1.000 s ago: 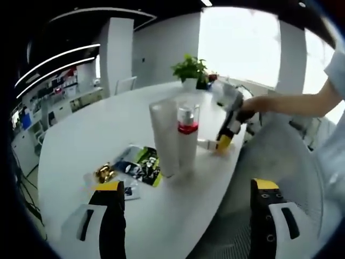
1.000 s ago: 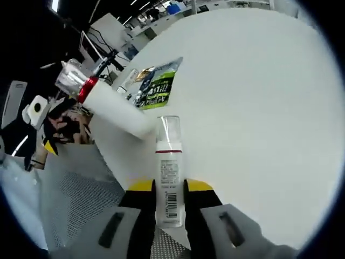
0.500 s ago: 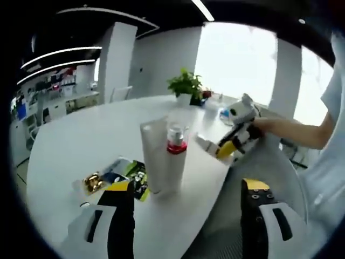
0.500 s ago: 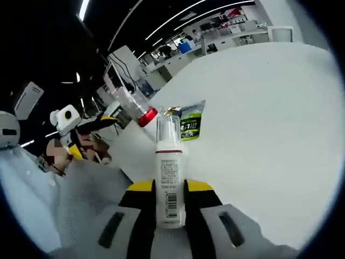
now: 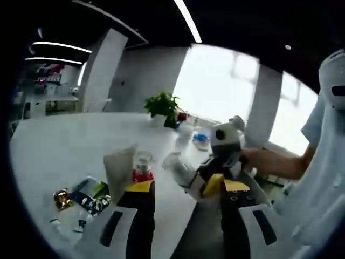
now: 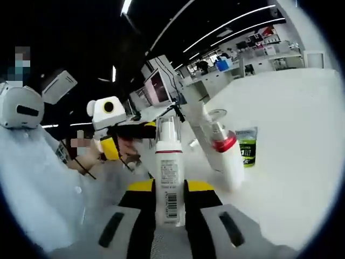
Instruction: Arrange the skincare products in the storage area until every visible bottle or jar stands upright without overlapping.
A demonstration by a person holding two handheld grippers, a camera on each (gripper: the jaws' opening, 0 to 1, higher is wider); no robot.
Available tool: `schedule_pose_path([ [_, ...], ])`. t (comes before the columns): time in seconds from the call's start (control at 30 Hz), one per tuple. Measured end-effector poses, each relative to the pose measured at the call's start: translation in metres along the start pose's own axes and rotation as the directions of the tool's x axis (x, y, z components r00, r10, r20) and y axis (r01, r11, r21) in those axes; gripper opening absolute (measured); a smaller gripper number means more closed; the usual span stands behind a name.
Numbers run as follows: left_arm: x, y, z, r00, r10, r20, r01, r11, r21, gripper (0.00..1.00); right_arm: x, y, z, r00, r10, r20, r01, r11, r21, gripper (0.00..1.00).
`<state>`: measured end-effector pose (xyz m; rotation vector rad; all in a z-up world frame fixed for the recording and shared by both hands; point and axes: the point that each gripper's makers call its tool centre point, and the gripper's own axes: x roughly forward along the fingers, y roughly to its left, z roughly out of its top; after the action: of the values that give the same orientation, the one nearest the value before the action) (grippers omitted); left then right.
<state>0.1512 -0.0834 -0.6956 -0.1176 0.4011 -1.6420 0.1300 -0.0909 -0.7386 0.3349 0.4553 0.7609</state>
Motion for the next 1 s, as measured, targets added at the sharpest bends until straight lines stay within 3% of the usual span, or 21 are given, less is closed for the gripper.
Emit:
schedule_pose_path([
  [0.13,0.004,0.003,0.003,1.000,-0.008,0.009,0.008,1.000,0.026,0.32,0.007,0.006,0.003,0.999,0.034,0.006,-0.034,0.999,-0.021,0.20],
  [0.27,0.007,-0.001,0.007,0.997,-0.068,0.047,0.069,0.997,-0.018,0.26,0.011,0.009,0.004,0.998,0.062,0.004,-0.062,0.997,-0.035,0.20],
  [0.33,0.007,-0.004,0.016,0.988,-0.114,0.100,0.119,0.992,-0.042,0.27,0.011,0.011,0.010,0.996,0.081,0.033,-0.080,0.996,-0.033,0.20],
  [0.4,0.006,-0.004,0.019,0.984,-0.146,0.097,0.151,0.988,-0.039,0.27,0.011,0.013,0.014,0.993,0.100,0.057,-0.098,0.995,-0.034,0.20],
  [0.6,0.015,-0.001,0.018,0.984,-0.172,0.048,0.173,0.985,-0.013,0.25,0.017,0.014,0.017,0.991,0.124,0.044,-0.121,0.991,-0.059,0.20],
  [0.83,0.019,0.001,0.024,0.975,-0.220,0.046,0.220,0.976,0.000,0.22,0.022,0.008,0.019,0.990,0.132,0.041,-0.128,0.988,-0.080,0.20],
  [0.93,0.022,-0.003,0.019,0.973,-0.232,0.020,0.231,0.972,0.037,0.20,0.023,0.002,0.015,0.995,0.099,0.016,-0.096,0.986,-0.137,0.21],
  [1.0,0.025,-0.005,0.010,0.972,-0.235,-0.021,0.236,0.971,0.050,0.18,0.024,-0.005,0.005,0.997,0.062,-0.040,-0.068,0.985,-0.159,0.21],
])
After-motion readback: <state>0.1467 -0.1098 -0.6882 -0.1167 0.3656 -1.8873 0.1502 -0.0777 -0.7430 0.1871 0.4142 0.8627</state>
